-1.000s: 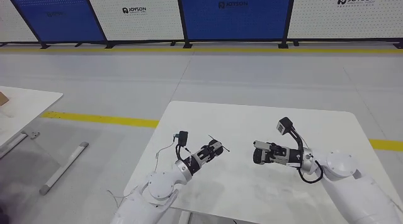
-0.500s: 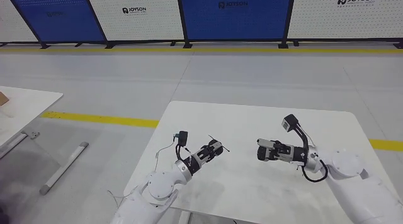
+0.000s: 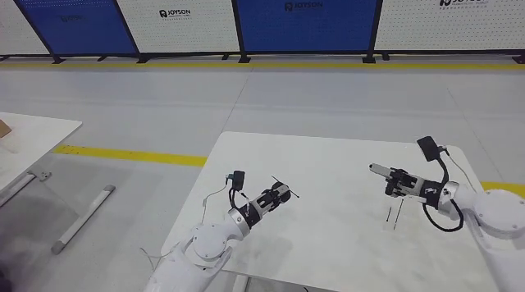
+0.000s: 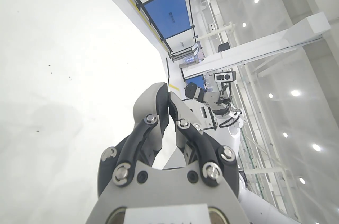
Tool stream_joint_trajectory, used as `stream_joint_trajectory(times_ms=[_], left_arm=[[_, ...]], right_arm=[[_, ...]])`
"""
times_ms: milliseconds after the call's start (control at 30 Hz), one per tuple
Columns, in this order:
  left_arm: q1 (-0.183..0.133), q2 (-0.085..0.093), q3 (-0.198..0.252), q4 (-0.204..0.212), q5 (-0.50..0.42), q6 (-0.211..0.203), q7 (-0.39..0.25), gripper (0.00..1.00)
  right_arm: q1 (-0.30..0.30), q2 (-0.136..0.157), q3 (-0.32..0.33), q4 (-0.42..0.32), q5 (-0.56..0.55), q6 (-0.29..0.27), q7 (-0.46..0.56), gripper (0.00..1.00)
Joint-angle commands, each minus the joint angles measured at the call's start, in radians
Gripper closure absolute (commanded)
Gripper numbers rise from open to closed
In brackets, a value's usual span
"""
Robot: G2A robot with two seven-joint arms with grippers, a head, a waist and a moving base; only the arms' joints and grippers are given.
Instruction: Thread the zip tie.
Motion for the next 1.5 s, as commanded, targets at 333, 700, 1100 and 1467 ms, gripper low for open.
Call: stream_joint_trajectory(times_ms=[333, 700, 1100, 1467], left_arm=[[0.000, 0.000, 0.000, 0.000, 0.000, 0.000, 0.000, 1.00], [0.000, 0.000, 0.000, 0.000, 0.000, 0.000, 0.000, 1.00], [0.000, 0.000, 0.000, 0.000, 0.000, 0.000, 0.000, 1.00], [0.000, 0.000, 0.000, 0.000, 0.000, 0.000, 0.000, 1.00]], right_arm=[[-0.007, 0.011, 0.033, -0.009, 0.008, -0.002, 0.086, 0.00], [0.171, 0.014, -0.114, 0.071, -0.275, 0.240, 0.335, 0.00], [0.188, 0.004, -0.163, 0.096, -0.318, 0.243, 0.290, 0.00], [0.200, 0.033, -0.122, 0.035, -0.524, 0.278, 0.441, 0.00]])
